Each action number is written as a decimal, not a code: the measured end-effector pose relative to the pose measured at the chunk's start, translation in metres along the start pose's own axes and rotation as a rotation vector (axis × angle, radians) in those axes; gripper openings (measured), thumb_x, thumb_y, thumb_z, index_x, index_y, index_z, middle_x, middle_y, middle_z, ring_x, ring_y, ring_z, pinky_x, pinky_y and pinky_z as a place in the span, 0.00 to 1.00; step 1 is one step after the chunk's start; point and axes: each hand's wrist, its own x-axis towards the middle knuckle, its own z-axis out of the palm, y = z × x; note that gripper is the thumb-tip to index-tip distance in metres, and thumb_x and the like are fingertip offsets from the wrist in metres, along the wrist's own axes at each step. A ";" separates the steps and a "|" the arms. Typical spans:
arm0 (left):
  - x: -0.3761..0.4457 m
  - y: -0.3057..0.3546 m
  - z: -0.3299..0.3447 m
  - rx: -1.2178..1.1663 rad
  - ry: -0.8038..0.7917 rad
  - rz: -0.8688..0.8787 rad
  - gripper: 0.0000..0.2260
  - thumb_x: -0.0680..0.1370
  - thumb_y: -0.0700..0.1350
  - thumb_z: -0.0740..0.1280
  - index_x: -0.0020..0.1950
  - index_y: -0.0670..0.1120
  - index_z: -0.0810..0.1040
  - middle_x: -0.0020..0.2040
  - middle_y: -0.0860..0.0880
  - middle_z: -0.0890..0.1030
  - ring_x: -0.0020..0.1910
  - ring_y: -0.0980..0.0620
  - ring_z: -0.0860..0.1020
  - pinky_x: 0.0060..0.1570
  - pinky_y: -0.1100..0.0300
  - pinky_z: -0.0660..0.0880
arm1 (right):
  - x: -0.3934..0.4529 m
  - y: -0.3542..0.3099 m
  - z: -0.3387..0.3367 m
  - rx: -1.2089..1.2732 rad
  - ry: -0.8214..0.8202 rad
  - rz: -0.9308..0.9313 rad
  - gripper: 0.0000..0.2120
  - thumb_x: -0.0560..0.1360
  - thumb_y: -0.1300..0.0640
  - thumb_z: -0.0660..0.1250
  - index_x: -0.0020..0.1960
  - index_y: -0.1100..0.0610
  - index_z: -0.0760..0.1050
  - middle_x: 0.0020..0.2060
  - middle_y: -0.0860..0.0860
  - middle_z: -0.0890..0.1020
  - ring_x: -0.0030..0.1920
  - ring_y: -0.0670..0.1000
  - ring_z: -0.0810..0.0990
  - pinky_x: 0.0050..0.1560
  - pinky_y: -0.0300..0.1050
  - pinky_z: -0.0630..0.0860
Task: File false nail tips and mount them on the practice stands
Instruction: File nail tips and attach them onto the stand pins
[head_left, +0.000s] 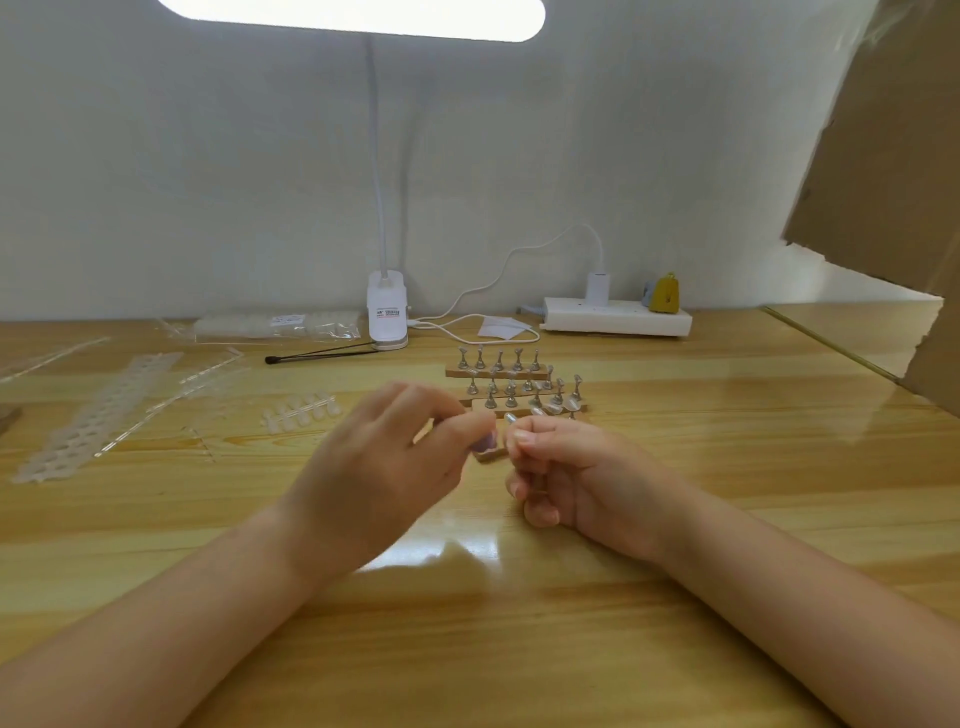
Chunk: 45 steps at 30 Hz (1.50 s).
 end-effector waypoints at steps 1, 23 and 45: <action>0.001 0.002 0.000 -0.018 0.013 0.010 0.15 0.72 0.34 0.73 0.55 0.45 0.76 0.43 0.45 0.80 0.40 0.49 0.77 0.46 0.59 0.76 | 0.000 0.000 0.000 -0.008 -0.003 0.001 0.06 0.73 0.59 0.62 0.39 0.55 0.76 0.38 0.53 0.70 0.34 0.46 0.73 0.29 0.37 0.66; 0.000 0.005 0.001 -0.065 0.018 0.039 0.17 0.72 0.34 0.72 0.57 0.46 0.73 0.46 0.46 0.78 0.41 0.49 0.77 0.46 0.58 0.76 | -0.002 -0.002 -0.003 -0.030 -0.114 0.036 0.03 0.72 0.58 0.61 0.40 0.57 0.71 0.36 0.50 0.74 0.34 0.47 0.73 0.32 0.39 0.66; 0.001 0.018 0.005 -0.062 0.044 0.048 0.13 0.76 0.37 0.68 0.59 0.47 0.73 0.49 0.48 0.76 0.45 0.48 0.76 0.49 0.59 0.74 | 0.002 0.002 -0.006 0.007 -0.126 0.028 0.05 0.74 0.57 0.62 0.43 0.57 0.74 0.37 0.52 0.74 0.34 0.47 0.72 0.33 0.39 0.67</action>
